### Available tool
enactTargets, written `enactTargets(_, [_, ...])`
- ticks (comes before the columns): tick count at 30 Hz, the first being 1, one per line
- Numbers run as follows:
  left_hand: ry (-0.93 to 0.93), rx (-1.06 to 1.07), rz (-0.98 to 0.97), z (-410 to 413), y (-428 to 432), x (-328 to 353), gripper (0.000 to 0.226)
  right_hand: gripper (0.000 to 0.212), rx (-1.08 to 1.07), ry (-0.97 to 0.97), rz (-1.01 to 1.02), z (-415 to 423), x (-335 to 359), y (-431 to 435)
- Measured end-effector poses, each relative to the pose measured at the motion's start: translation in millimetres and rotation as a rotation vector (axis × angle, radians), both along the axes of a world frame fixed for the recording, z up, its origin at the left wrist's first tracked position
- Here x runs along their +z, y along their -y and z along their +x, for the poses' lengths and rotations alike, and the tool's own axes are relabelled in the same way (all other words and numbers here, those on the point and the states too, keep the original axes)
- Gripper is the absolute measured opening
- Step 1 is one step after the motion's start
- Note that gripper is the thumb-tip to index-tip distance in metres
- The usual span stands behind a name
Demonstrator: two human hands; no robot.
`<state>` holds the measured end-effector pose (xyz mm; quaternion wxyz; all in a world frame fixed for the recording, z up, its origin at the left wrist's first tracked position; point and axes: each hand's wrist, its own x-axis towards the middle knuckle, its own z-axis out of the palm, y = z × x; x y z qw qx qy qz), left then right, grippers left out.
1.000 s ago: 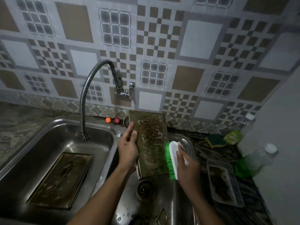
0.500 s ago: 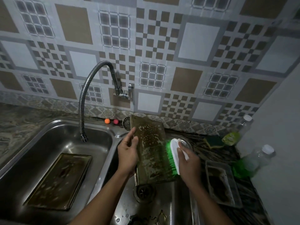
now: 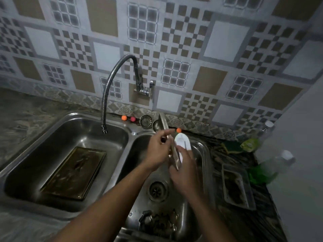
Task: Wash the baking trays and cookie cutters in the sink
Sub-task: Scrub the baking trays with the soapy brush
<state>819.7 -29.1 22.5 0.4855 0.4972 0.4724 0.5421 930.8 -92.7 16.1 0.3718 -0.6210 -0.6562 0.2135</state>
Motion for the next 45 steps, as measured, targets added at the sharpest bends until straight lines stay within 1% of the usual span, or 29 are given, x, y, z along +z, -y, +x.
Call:
enactTargets(2, [0.065, -0.087, -0.006, -3, 6, 8, 0.033, 0.053, -0.105, -0.019, 0.032, -7, 0, 4])
enactTargets(3, [0.052, -0.108, 0.011, -6, 9, 11, 0.035, 0.051, -0.155, -0.054, 0.038, -9, -1, 5])
enactTargets(4, [0.013, -0.113, 0.051, -13, 13, 10, 0.037, 0.049, -0.194, -0.096, 0.047, -10, -1, 5])
enactTargets(6, [-0.151, -0.066, 0.144, -32, 17, -2, 0.043, 0.046, -0.239, -0.182, 0.072, -13, 2, 7])
enactTargets(7, [-0.251, -0.022, 0.152, -45, 18, -10, 0.044, 0.045, -0.259, -0.232, 0.069, -17, 4, 8])
enactTargets(9, [-0.460, 0.052, 0.100, -74, 20, -31, 0.042, 0.045, -0.279, -0.348, 0.042, -28, 10, 10])
enactTargets(10, [-0.535, 0.069, 0.062, -89, 22, -39, 0.040, 0.046, -0.281, -0.383, 0.043, -35, 10, 11])
enactTargets(11, [-0.565, 0.071, 0.016, -104, 23, -46, 0.040, 0.047, -0.278, -0.400, 0.062, -44, 11, 12])
enactTargets(14, [-0.517, 0.035, -0.148, -152, 23, -59, 0.041, 0.045, -0.287, -0.445, 0.026, -79, 4, 6])
enactTargets(18, [-0.587, -0.017, -0.270, -233, 23, -72, 0.050, 0.027, -0.259, -0.478, -0.040, -150, -18, 1])
enactTargets(22, [-0.672, -0.011, -0.383, -329, 19, -93, 0.057, 0.024, -0.238, -0.392, -0.147, -232, -57, -7])
enactTargets(24, [-0.714, -0.032, -0.428, -373, 17, -104, 0.060, 0.021, -0.219, -0.332, -0.135, -270, -80, -13])
enactTargets(26, [-0.778, -0.040, -0.473, -405, 15, -113, 0.062, 0.015, -0.221, -0.276, -0.175, -299, -93, -19])
enactTargets(28, [-0.807, -0.025, -0.513, -425, 12, -122, 0.061, 0.009, -0.226, -0.191, -0.269, -321, -98, -23])
enactTargets(29, [-0.817, -0.029, -0.522, -432, 9, -127, 0.057, 0.009, -0.224, -0.137, -0.307, -328, -105, -25])
enactTargets(32, [-0.839, -0.074, -0.528, -444, 2, -140, 0.040, 0.017, -0.229, -0.031, -0.407, -339, -135, -36])
enactTargets(35, [-0.871, -0.118, -0.569, -452, -5, -161, 0.033, 0.019, -0.316, -0.037, -0.546, -347, -148, -46])
enactTargets(38, [-0.887, -0.164, -0.565, -462, -13, -185, 0.034, 0.027, -0.290, -0.015, -0.661, -352, -156, -54])
enactTargets(39, [-0.895, -0.195, -0.557, -465, -17, -197, 0.034, 0.029, -0.270, 0.008, -0.685, -352, -162, -56])
enactTargets(41, [-0.894, -0.223, -0.567, -468, -22, -214, 0.025, 0.031, -0.269, 0.030, -0.707, -354, -169, -58])
enactTargets(43, [-0.890, -0.207, -0.563, -469, -25, -225, 0.017, 0.031, -0.275, 0.051, -0.707, -355, -176, -59])
enactTargets(45, [-0.871, -0.170, -0.568, -467, -26, -230, 0.018, 0.032, -0.266, 0.092, -0.728, -358, -182, -58])
